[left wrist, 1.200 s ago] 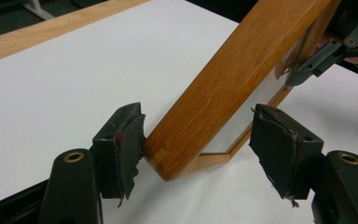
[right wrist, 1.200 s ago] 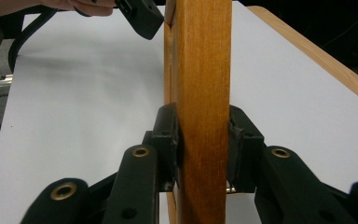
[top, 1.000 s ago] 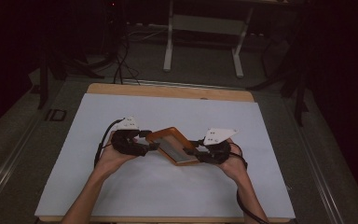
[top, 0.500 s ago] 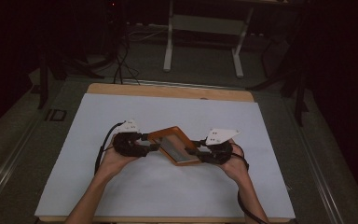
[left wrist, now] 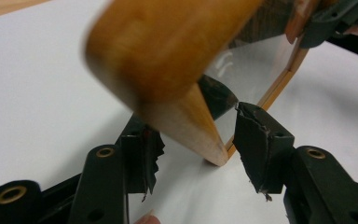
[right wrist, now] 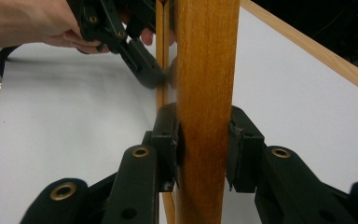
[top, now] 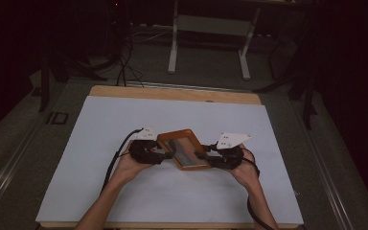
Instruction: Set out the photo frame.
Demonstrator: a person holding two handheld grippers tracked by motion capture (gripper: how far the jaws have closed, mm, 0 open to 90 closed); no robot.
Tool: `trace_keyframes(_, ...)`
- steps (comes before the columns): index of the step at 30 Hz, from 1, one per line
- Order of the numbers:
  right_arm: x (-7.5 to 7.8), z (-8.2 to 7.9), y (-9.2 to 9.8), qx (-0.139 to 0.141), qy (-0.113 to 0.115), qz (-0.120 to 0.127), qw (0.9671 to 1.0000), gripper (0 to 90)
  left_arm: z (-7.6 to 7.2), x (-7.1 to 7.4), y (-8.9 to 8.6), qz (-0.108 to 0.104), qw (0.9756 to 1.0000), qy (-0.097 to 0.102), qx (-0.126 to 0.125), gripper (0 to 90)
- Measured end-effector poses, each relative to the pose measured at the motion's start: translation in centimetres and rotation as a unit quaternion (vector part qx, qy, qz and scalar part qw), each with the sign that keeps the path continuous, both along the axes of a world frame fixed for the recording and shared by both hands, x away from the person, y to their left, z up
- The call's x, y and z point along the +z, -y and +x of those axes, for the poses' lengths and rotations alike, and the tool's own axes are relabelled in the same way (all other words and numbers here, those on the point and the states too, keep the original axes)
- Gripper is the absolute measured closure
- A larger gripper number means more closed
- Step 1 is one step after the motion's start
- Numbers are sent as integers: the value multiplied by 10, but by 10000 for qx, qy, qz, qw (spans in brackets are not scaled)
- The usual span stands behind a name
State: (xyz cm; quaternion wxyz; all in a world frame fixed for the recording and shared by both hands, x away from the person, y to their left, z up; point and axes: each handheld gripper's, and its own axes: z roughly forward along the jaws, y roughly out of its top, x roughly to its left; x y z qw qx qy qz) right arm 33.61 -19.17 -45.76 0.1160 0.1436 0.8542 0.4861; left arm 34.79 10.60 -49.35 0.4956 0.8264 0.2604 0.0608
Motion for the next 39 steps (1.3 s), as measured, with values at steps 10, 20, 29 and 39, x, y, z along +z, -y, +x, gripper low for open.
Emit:
trace_keyframes(10,-5,-1,12,-179,-49,-5,9998,682,2,0,15,129,9996,37,-253,544)
trace_keyframes(20,-11,1,21,-383,-282,-5,9989,643,1,3,19,31,9994,-1,-358,615)
trace_keyframes(29,-14,1,17,-474,-335,6,9983,607,-3,8,16,155,9992,59,-374,645)
trace_keyframes(39,-19,4,0,-431,-483,140,9978,597,-8,17,1,130,9997,25,-207,645)
